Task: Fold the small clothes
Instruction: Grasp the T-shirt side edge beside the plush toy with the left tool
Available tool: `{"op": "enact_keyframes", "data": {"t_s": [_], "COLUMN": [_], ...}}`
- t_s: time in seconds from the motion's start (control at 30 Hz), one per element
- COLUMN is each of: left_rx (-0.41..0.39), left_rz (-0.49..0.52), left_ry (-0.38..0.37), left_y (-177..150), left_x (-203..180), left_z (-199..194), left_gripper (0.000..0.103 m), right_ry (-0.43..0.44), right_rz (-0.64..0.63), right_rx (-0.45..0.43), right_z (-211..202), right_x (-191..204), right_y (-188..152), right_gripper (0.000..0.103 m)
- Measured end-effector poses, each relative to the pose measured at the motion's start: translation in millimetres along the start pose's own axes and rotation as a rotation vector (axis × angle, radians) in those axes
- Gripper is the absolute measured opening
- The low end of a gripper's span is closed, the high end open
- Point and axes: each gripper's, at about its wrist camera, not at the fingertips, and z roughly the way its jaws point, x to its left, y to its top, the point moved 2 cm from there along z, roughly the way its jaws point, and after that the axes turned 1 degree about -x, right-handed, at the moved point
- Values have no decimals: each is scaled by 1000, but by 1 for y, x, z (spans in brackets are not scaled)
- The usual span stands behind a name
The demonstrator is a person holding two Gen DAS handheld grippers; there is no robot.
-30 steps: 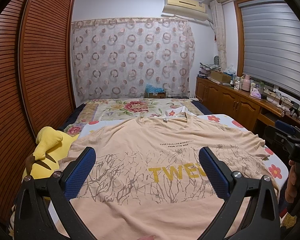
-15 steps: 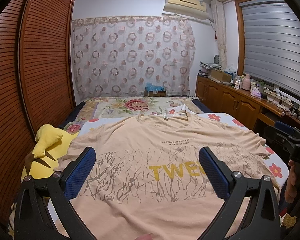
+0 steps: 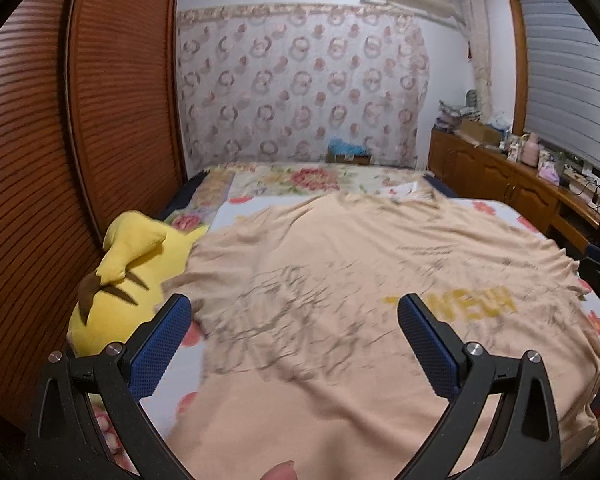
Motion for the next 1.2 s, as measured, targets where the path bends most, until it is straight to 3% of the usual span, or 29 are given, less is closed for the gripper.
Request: {"op": "enact_keyframes", "data": {"t_s": [0.27,0.43,0.67,1.0,1.2], "left_rx": [73,149,249,391,457], "left_rz": [-31,-39,-96,-368,-429], "left_ry": [0,-59,-117,-170,-217], "left_y": [-4,-3,1,-8,-17], "left_x": [42,61,88,146,151], "left_z": [13,32,65,121,138], "left_gripper": [103,103,79,74,51], "right_ry": [79,132,177,237,272], "right_rz": [-26,-53,-94,-107,-114], "right_rx": [87,122,155,192,203], "right_z": [24,33,48,88,103], "right_x": [1,3,-1,-2,0], "right_y": [6,8,21,39,44], "right_gripper": [103,103,103,103,103]}}
